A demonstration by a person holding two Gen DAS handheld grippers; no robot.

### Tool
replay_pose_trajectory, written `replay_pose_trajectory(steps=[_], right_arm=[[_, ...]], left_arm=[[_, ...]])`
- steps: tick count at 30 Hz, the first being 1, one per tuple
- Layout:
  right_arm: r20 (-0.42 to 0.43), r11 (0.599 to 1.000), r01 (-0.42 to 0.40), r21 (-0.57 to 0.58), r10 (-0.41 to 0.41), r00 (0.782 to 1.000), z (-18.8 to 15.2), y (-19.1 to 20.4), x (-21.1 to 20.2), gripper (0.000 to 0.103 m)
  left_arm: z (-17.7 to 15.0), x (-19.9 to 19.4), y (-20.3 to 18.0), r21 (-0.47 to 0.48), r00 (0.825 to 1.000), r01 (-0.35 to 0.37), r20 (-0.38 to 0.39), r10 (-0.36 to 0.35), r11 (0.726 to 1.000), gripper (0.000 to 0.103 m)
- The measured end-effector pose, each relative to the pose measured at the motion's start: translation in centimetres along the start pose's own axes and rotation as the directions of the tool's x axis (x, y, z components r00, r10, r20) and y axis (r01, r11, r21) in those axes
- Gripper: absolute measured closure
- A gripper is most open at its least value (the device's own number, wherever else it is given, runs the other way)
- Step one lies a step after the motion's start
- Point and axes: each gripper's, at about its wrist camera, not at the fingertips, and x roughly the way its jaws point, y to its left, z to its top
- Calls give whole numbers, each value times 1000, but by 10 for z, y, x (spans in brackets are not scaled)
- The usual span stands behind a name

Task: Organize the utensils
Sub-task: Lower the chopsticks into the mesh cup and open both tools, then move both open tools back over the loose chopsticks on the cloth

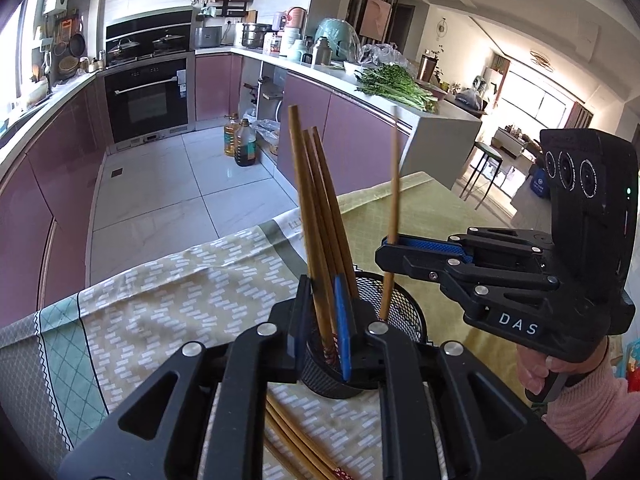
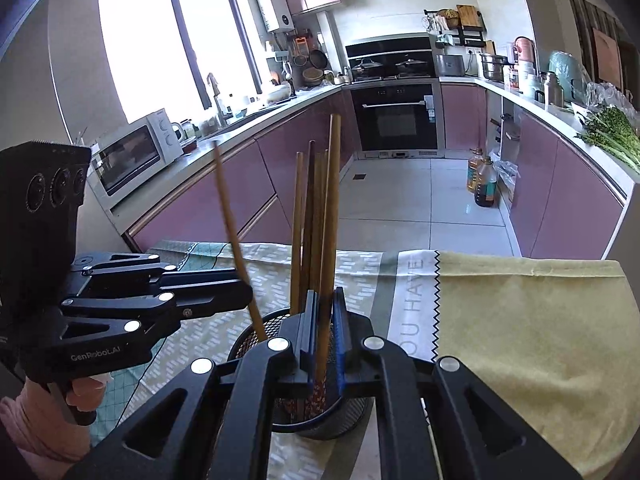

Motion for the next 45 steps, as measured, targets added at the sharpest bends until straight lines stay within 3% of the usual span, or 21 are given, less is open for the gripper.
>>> replay_pose_trajectory(steps=[3, 5, 8, 11, 17, 20, 25, 32, 45], right_arm=[[12, 1000, -6, 21, 6, 1000, -2, -4, -1, 93], [29, 999, -14, 29, 13, 1000, -5, -6, -5, 88], [50, 1000, -17, 22, 16, 999, -8, -3, -14, 86], [78, 999, -37, 3, 36, 996, -14, 5, -27, 80], [64, 987, -132, -87, 137, 988, -37, 31, -46, 70], [11, 975, -179, -130, 182, 983, -54, 46, -44, 65], [-96, 972, -198, -127, 186, 978, -85, 62, -18, 63], [-202, 984, -161, -75, 143, 969, -115, 68, 18, 63], [-238, 991, -88, -100, 62, 969, -126, 82, 34, 67]], left_arm=[[-5, -7, 1, -14, 999, -34, 41, 35, 999, 69], [-11, -16, 2, -24, 992, -83, 88, 85, 996, 69], [-22, -34, 2, -36, 985, -91, 146, 96, 995, 58], [-36, -54, 1, -41, 970, -123, 205, 129, 992, 53], [-69, -83, 4, -77, 946, -165, 270, 180, 983, 34], [-91, -85, 9, -96, 946, -193, 245, 211, 977, 31], [-130, -70, 28, -161, 967, -205, 122, 226, 965, 30], [-170, -39, 43, -229, 976, -218, -25, 218, 949, 31], [-172, -20, 34, -210, 971, -235, -85, 221, 949, 31]])
